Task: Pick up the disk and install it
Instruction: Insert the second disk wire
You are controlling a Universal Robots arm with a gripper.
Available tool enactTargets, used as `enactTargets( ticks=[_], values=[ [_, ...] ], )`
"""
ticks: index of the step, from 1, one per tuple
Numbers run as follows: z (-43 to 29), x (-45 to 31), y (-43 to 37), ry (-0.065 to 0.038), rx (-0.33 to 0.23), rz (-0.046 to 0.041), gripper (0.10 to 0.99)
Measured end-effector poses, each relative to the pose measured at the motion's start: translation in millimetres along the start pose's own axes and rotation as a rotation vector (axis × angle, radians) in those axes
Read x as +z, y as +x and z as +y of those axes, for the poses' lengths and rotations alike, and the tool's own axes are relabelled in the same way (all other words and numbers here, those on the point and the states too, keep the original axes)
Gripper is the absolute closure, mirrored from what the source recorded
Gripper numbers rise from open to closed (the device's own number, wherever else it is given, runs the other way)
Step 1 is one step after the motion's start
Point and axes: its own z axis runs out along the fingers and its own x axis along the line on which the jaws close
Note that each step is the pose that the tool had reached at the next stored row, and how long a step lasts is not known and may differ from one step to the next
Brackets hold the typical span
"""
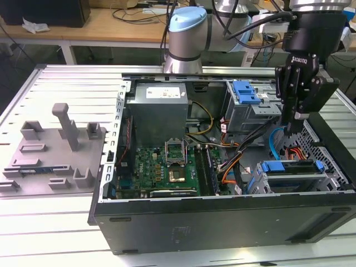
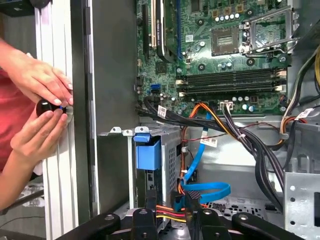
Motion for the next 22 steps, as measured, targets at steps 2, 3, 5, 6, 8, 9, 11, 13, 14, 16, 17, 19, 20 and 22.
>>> enactTargets(
  ticks=[2, 3, 5, 6, 8, 9, 11, 13, 14, 16, 17, 19, 20, 22],
  values=[
    [0.0, 0.7, -0.3, 0.0, 0.0, 0.001, 0.722],
    [-0.2, 1.2, -0.5, 0.0, 0.001, 0.0011, 0.737],
    [-0.5, 1.7, -0.8, 0.0, 0.001, 0.0012, 0.812],
    [-0.6, 2.1, -0.9, -0.001, 0.001, 0.001, 0.812],
    [-0.8, 2.9, -1.3, -0.001, 0.002, 0.0008, 0.812],
    [-1.0, 3.2, -1.4, -0.001, 0.002, 0.0009, 0.812],
    [-1.3, 3.5, -1.7, -0.002, 0.006, 0.0013, 0.812],
    [-1.5, 3.8, -2.0, -0.004, 0.009, 0.0012, 0.812],
    [-1.5, 4.0, -2.2, -0.005, 0.011, 0.0012, 0.812],
    [-1.5, 4.5, -2.9, -0.008, 0.018, 0.0014, 0.812],
    [-1.6, 4.7, -3.3, -0.01, 0.024, 0.0014, 0.812],
    [-1.4, 4.5, -4.7, -0.016, 0.037, 0.0019, 0.812],
    [-1.4, 4.4, -5.1, -0.017, 0.04, 0.0021, 0.812],
    [-1.4, 4.4, -5.2, -0.019, 0.045, 0.0022, 0.812]
  ],
)
